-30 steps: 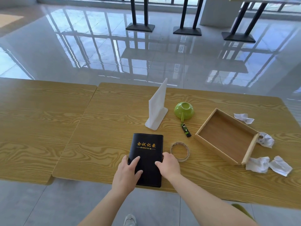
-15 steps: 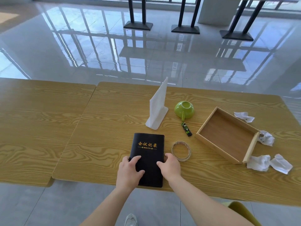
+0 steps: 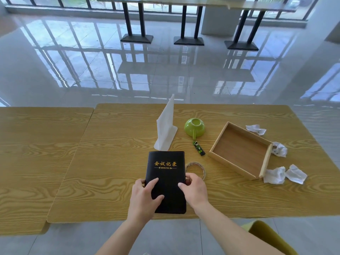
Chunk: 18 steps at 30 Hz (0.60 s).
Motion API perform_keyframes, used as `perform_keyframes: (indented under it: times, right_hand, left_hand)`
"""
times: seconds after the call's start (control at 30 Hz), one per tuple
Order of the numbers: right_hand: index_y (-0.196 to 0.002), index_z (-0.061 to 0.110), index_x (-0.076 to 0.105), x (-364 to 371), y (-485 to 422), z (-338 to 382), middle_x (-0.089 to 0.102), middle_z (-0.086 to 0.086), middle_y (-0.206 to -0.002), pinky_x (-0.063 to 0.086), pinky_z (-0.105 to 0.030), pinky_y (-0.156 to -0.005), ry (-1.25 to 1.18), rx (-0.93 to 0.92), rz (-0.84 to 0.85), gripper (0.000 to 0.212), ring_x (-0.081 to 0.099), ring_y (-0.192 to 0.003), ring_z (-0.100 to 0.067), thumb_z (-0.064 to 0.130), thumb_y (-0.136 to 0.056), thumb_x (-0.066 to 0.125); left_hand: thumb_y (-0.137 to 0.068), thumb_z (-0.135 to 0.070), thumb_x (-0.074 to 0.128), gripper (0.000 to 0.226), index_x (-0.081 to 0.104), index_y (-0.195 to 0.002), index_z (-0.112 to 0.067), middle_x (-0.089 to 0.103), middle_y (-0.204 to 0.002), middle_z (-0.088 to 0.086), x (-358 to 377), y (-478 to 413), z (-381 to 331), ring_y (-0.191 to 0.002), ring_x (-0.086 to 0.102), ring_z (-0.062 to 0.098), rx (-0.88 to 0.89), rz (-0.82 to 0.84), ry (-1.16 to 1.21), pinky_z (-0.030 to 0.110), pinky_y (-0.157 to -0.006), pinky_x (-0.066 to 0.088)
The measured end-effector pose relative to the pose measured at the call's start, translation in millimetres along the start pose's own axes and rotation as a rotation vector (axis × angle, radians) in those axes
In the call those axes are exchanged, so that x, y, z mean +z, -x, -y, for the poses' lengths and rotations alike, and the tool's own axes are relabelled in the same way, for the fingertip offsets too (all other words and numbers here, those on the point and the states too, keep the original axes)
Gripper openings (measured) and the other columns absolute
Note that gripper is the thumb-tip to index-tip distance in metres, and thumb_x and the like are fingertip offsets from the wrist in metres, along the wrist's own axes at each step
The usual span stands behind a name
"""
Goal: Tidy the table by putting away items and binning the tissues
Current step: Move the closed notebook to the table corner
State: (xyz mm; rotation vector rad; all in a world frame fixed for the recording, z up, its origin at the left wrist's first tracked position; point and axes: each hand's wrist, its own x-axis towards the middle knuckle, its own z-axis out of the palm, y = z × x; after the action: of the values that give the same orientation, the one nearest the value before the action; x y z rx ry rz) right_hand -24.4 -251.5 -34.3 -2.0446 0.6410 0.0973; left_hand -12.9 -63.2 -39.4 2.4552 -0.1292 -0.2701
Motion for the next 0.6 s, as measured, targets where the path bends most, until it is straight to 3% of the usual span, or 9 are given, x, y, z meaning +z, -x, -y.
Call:
perform_keyframes:
  times: [0.17,0.37,0.6]
  right_hand:
    - [-0.105,0.028,0.067,-20.5,7.4,2.6,0.065,0.017,-0.089,0.051,-0.02,-0.071,-0.054,0.043,-0.108,0.021,0.062,-0.085,-0.005,0.019,-0.087,0.073]
    - [-0.108,0.023,0.069,-48.8,19.0,-2.2,0.071,0.008,-0.094,0.058,-0.038,-0.084,-0.078,0.092,-0.227,0.022,0.066,-0.091,-0.014,0.018,-0.087,0.073]
    - [-0.109,0.021,0.069,-107.4,18.8,-27.3,0.071,0.005,-0.095,0.058,-0.036,-0.083,-0.121,0.081,-0.315,0.022,0.066,-0.093,-0.016,0.017,-0.087,0.073]
  left_hand:
    - [-0.083,-0.037,0.073,0.065,0.045,-0.142,-0.036,0.041,-0.131,0.004,-3.7,-10.3,-21.3,-0.127,0.038,0.022,0.123,0.024,-0.008,0.034,-0.103,0.041]
    - [-0.084,-0.039,0.072,0.066,0.043,-0.143,-0.035,0.041,-0.132,0.004,1.8,-16.4,-48.7,-0.126,0.038,0.021,0.241,0.097,-0.028,0.034,-0.103,0.041]
    - [-0.084,-0.039,0.072,0.066,0.044,-0.144,-0.033,0.041,-0.133,0.005,31.6,-22.3,-108.5,-0.126,0.037,0.021,0.335,0.124,-0.046,0.034,-0.105,0.039]
